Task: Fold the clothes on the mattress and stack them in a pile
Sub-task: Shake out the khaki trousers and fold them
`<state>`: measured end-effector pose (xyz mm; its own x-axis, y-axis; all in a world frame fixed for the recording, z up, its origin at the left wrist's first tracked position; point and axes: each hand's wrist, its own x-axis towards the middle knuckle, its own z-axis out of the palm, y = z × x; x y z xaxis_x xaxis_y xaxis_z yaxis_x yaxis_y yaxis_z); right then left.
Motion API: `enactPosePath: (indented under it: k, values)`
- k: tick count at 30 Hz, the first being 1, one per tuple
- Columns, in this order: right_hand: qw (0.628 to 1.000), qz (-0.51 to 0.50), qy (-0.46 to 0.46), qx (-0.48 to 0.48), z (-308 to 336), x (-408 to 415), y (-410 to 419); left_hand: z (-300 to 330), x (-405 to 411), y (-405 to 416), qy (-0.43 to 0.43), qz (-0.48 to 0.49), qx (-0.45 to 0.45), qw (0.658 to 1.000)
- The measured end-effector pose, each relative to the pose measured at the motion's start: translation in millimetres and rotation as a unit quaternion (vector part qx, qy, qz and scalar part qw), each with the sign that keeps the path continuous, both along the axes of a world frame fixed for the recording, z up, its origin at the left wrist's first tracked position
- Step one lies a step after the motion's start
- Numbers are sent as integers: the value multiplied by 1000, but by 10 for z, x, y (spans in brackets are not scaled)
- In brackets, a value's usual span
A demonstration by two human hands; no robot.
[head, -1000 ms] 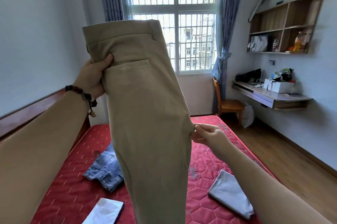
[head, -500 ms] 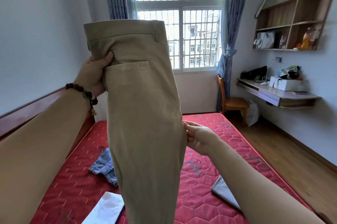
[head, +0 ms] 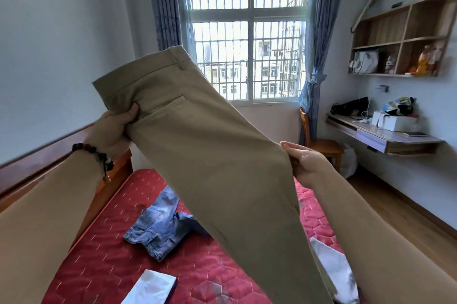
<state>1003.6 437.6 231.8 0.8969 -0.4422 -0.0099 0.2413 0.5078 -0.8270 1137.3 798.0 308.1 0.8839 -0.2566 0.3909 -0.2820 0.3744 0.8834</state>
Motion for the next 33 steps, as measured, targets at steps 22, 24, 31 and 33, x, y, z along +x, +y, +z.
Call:
enactPosePath:
  k: [22,24,31,33]
  values:
    - [953,231,-30,-192,146,-316,178,253,-449,-1025,12,-172,-67,983]
    - [968,157,-66,-184,307,-252,320,211,-452,-1022,9,-156,-59,986]
    - [987,40,-124,-91,362,-187,422,-89,-446,-603,-45,-189,206,959]
    - [989,53,-85,-110,350,-221,410,-191,-489,-607,-34,-164,235,958]
